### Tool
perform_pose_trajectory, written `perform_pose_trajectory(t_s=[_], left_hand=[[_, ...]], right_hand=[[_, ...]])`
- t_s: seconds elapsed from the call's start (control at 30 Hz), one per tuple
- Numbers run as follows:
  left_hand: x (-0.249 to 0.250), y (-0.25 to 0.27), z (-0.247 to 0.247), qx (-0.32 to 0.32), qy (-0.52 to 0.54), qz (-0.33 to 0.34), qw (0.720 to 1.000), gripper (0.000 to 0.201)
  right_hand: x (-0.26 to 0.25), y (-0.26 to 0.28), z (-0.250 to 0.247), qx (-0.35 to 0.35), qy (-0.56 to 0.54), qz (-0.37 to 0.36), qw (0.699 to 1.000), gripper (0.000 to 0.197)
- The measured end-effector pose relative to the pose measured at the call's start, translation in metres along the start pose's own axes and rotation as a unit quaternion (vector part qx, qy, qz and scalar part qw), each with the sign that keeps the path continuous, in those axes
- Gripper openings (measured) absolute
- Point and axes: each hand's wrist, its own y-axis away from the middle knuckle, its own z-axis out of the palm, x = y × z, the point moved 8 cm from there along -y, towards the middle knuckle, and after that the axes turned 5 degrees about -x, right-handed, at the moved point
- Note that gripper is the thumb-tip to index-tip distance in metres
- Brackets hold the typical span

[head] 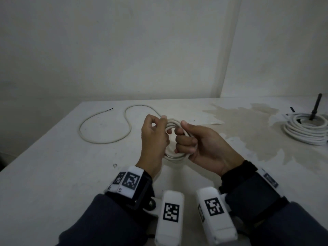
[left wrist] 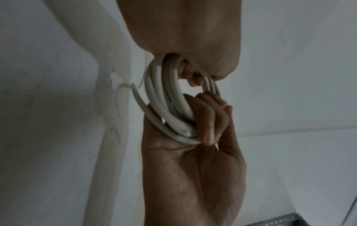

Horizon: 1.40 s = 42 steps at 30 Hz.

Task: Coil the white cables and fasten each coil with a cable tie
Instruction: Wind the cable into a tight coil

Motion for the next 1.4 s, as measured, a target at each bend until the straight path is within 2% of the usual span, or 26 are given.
perform_pose_trajectory(t_s=[0.1, 0.27, 0.5, 0.6, 0.67, 0.77, 0.87, 0.93, 1.0, 1.07, 1.17, 1.3, 1.4], left_hand=[[-0.006, 0.001, 0.007, -0.044, 0.034, -0.036, 0.998, 0.022], [-0.002, 0.003, 0.011, -0.067, 0.046, -0.033, 0.996, 0.022], [-0.008, 0.005, 0.017, -0.098, 0.089, -0.083, 0.988, 0.013], [-0.019, 0.007, 0.017, -0.084, 0.102, -0.148, 0.980, 0.024], [-0.028, 0.010, 0.012, -0.065, 0.062, -0.200, 0.976, 0.028], [-0.039, 0.015, 0.013, -0.095, -0.007, -0.255, 0.962, 0.033], [-0.046, 0.017, 0.019, -0.112, 0.075, -0.280, 0.950, 0.035], [-0.041, 0.013, 0.017, -0.075, 0.191, -0.261, 0.943, 0.031], [-0.038, 0.008, 0.008, -0.021, 0.240, -0.227, 0.943, 0.022], [-0.029, 0.006, 0.003, -0.007, 0.188, -0.187, 0.964, 0.013], [-0.010, 0.005, 0.006, -0.040, 0.065, -0.104, 0.992, 0.018], [0.005, 0.002, 0.005, -0.038, -0.042, -0.007, 0.998, 0.025], [0.008, 0.001, 0.003, -0.030, -0.065, 0.019, 0.997, 0.030]], right_hand=[[-0.005, 0.000, -0.006, 0.017, -0.026, -0.019, 0.999, 0.026], [-0.007, 0.001, -0.010, 0.032, -0.054, -0.009, 0.998, 0.043], [-0.013, 0.003, -0.016, 0.080, 0.017, -0.045, 0.996, 0.032], [-0.028, 0.005, -0.024, 0.098, -0.072, -0.108, 0.987, 0.038], [-0.040, 0.009, -0.033, 0.108, -0.157, -0.157, 0.969, 0.042], [-0.051, 0.016, -0.040, 0.105, -0.243, -0.198, 0.944, 0.045], [-0.044, 0.012, -0.030, 0.078, -0.275, -0.191, 0.939, 0.045], [-0.033, 0.005, -0.022, 0.071, -0.253, -0.171, 0.950, 0.046], [-0.029, 0.002, -0.022, 0.087, -0.223, -0.167, 0.957, 0.046], [-0.032, 0.003, -0.032, 0.118, -0.216, -0.181, 0.952, 0.045], [-0.036, 0.009, -0.051, 0.168, -0.225, -0.193, 0.940, 0.043], [-0.033, 0.011, -0.053, 0.173, -0.220, -0.160, 0.946, 0.044], [-0.028, 0.009, -0.046, 0.162, -0.228, -0.146, 0.949, 0.045]])
